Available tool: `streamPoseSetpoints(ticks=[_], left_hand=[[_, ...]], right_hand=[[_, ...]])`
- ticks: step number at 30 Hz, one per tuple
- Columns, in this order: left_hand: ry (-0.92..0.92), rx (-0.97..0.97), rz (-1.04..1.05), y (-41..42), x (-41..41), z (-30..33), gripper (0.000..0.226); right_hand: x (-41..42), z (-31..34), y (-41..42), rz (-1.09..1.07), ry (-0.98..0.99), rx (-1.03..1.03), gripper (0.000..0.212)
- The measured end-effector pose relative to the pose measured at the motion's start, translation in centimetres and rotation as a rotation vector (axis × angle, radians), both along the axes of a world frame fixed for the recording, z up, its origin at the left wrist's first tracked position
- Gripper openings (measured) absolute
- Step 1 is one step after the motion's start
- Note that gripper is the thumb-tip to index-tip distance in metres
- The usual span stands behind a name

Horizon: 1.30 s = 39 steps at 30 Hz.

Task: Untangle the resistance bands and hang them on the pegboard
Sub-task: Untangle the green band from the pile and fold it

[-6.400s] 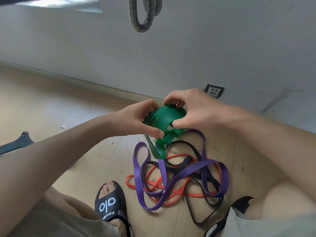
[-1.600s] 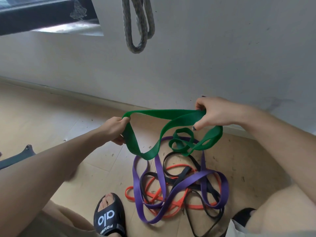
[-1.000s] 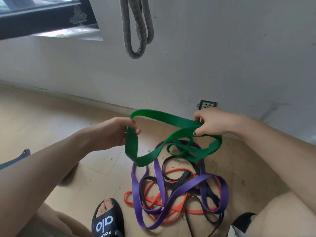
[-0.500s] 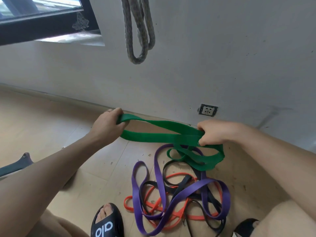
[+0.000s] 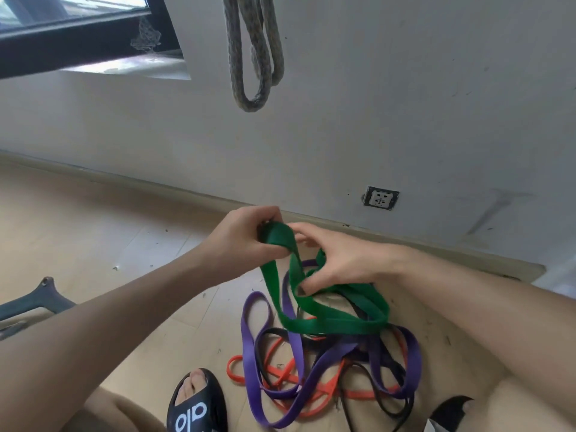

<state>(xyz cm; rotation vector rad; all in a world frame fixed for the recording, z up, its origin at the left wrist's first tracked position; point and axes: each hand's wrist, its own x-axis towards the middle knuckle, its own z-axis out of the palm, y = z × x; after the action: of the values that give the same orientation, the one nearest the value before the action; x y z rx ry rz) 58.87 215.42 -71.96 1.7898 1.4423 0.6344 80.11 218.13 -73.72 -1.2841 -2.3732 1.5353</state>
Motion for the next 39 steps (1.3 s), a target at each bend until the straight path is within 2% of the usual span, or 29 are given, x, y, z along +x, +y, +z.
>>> streamPoseSetpoints(ticks=[3, 6, 12, 16, 21, 23, 30, 32, 35, 37, 39], left_hand=[[-0.056, 0.031, -0.008, -0.2, 0.9, 0.8, 0.017], [-0.083, 0.037, 0.015, -0.2, 1.1, 1.3, 0.017], [-0.168, 0.064, 0.097, 0.1, 0.8, 1.9, 0.023], [-0.206, 0.064, 0.119, 0.3, 0.7, 1.8, 0.022], [-0.256, 0.059, 0.140, 0.2, 0.4, 2.2, 0.034], [-0.264, 0.050, 0.140, 0.3, 0.2, 2.3, 0.038], [-0.314, 0.016, 0.161, 0.6, -0.5, 2.3, 0.040], [-0.349, 0.002, 0.170, 0.9, -0.5, 2.1, 0.032], [-0.392, -0.020, 0.192, 1.0, -0.4, 1.9, 0.020], [-0.428, -0.035, 0.208, 1.0, -0.5, 1.9, 0.027], [-0.464, -0.050, 0.220, 1.0, -0.8, 2.1, 0.032]], right_hand=[[-2.0, -0.3, -1.5, -0.087, 0.179, 0.005, 0.062], [-3.0, -1.0, -1.9, -0.214, 0.270, 0.087, 0.047], [-3.6, -1.1, -1.6, -0.353, 0.238, 0.239, 0.059], [-4.1, -1.6, -1.5, -0.357, 0.266, 0.298, 0.033], [-3.6, -1.3, -1.1, -0.328, 0.226, 0.264, 0.019], [-3.3, -1.0, -0.8, -0.326, 0.189, 0.248, 0.020], [-2.6, -0.4, -0.1, -0.296, 0.190, 0.229, 0.017], [-2.4, -0.5, 0.0, -0.302, 0.185, 0.224, 0.012], [-2.4, -0.7, 0.1, -0.264, 0.158, 0.182, 0.017], [-2.5, -0.9, 0.1, -0.209, 0.172, 0.115, 0.026], [-2.5, -0.9, 0.0, -0.158, 0.197, 0.076, 0.021]])
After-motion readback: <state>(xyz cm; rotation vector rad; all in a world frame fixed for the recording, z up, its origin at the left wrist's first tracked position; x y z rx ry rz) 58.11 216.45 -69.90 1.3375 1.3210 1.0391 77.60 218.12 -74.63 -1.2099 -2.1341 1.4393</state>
